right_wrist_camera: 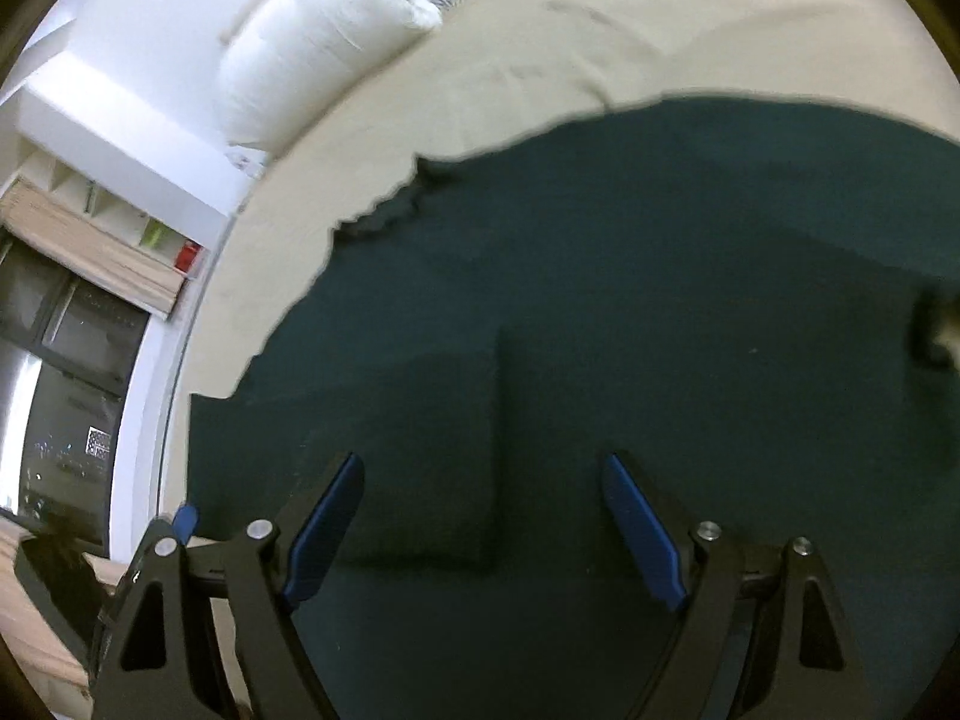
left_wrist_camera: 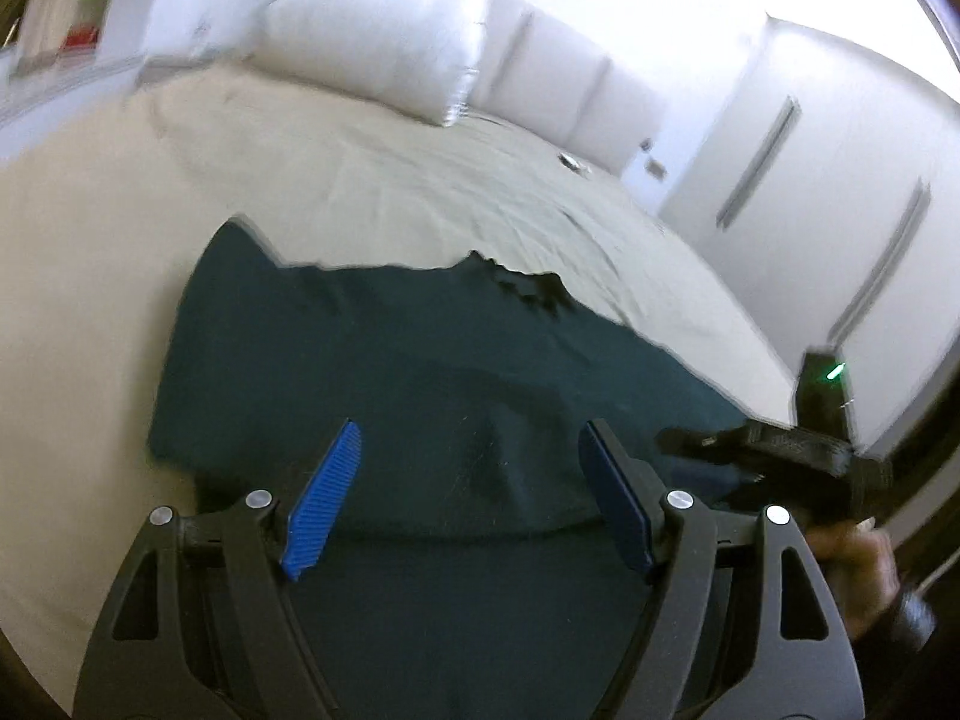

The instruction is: Fold small clothes

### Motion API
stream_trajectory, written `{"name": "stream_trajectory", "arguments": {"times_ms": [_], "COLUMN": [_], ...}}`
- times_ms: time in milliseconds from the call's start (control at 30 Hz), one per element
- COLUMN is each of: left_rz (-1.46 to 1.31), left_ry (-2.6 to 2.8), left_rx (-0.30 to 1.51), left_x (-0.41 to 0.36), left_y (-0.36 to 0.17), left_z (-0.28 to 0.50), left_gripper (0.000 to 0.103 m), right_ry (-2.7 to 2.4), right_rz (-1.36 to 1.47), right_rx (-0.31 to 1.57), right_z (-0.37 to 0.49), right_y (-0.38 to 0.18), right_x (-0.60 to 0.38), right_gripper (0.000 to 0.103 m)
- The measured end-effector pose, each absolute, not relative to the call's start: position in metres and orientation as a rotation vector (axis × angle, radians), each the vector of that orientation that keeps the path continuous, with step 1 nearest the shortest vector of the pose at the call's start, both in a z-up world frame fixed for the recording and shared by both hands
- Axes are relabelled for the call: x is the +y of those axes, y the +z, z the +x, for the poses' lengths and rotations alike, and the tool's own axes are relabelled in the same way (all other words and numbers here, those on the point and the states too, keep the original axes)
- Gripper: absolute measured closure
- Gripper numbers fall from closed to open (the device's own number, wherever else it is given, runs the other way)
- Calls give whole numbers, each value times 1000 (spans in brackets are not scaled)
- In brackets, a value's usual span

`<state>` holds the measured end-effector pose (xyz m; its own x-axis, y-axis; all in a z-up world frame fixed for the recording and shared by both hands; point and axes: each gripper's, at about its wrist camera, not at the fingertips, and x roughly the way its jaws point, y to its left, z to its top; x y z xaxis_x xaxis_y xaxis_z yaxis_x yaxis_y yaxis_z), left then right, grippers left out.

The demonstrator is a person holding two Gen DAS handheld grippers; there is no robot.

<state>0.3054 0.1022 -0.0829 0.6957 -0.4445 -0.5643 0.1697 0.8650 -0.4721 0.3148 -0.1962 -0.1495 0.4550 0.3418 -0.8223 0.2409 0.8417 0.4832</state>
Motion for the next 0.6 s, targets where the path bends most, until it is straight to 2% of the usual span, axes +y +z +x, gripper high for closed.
{"name": "stream_trajectory", "arguments": {"times_ms": [67,100,233,300,400,600], "left_rz": [-445,-448,-522,-562,-571,-566], "left_ry": [-345,-336,-293,-263,-238,-203], "left_rx": [740,746,729,710,693,646], "left_x": [114,122,155,173,190,212], "left_y": [-87,-90,-95,-94,-90,-71], "left_z": [294,288,271,265,264,268], "left_gripper": [29,29,29,29,29,29], "right_ry": [103,111,128,97,84,-2], "right_rz": [600,593,454,370,331,264], "right_rx": [1126,1135,1195,1211,1211,1127], "right_z": [323,326,339,342,343,352], "right_y": [-150,-150,-153,-156,-151,-125], "right_x": [-189,-185,-160,-156,-167,-201], "right_gripper": [21,29,42,68,92,95]}}
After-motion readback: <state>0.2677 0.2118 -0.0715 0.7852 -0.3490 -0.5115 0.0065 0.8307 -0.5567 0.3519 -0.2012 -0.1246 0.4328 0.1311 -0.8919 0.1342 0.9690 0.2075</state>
